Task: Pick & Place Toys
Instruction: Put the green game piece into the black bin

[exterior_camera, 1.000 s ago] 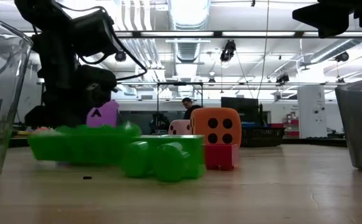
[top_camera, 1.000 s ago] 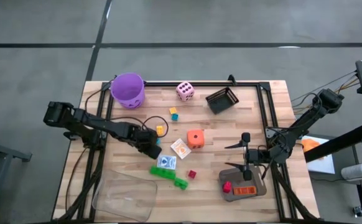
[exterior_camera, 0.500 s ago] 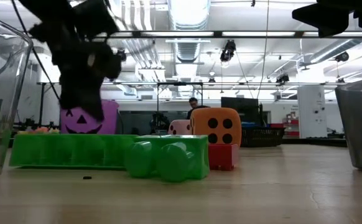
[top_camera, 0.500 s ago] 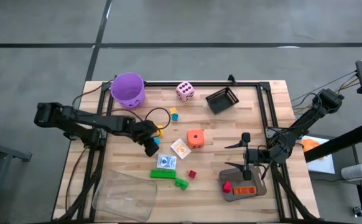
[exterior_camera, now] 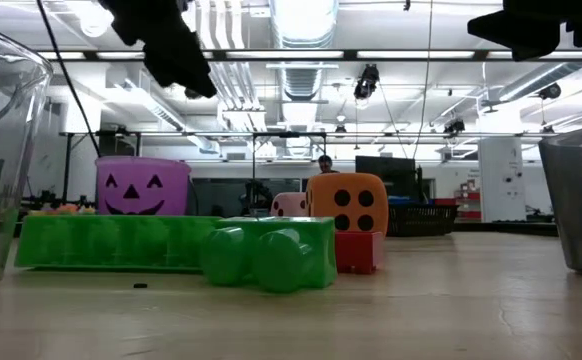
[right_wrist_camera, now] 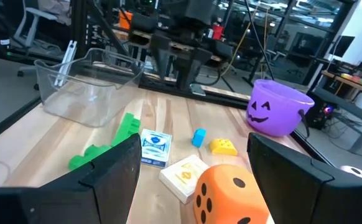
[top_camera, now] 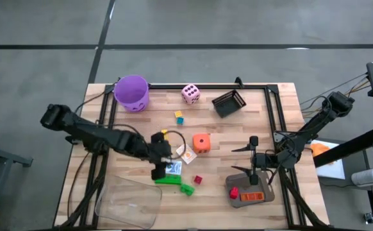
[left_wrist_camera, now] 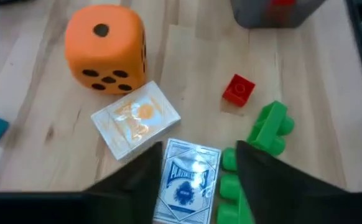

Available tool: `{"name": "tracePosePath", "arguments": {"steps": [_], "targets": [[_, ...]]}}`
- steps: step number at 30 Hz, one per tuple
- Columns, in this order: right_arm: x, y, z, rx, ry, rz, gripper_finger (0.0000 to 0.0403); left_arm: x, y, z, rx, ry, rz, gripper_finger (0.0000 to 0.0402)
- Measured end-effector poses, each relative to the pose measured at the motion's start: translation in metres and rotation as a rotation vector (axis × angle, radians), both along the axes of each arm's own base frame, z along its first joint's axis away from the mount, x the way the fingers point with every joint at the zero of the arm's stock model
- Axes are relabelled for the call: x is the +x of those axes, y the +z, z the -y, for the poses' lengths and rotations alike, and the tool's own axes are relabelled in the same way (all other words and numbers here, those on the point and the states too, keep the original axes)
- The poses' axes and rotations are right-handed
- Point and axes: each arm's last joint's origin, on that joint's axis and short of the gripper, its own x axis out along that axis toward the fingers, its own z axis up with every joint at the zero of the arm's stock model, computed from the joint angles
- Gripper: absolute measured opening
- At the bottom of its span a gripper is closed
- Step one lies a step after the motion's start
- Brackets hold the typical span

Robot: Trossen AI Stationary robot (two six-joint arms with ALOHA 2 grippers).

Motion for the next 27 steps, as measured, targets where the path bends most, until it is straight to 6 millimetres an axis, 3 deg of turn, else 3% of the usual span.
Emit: {"name": "tracePosePath", "arguments": {"steps": [4,8,15,22,27], "targets": [[0.000,0.000,0.000,-0.004,-0.006,-0.004,0.0289,0.017,-0.009,0.015,0.017,-0.020,-0.046,0.0289],[0.000,-0.001,0.000,-0.004,-0.010,-0.004,0.0289,0.032,-0.030,0.028,0.024,-0.048,-0.152,0.0309],[0.000,-0.002,0.000,-0.010,-0.010,-0.012,0.0289,0.051,-0.057,0.049,0.030,-0.104,-0.304,0.0281],[0.000,-0.002,0.001,-0.006,-0.015,-0.018,0.0289,0.050,-0.059,0.062,0.009,-0.148,-0.305,0.0241],[0.000,-0.004,0.001,-0.012,-0.030,-0.027,0.0289,0.050,-0.064,0.065,-0.009,-0.168,-0.308,0.0235]]}}
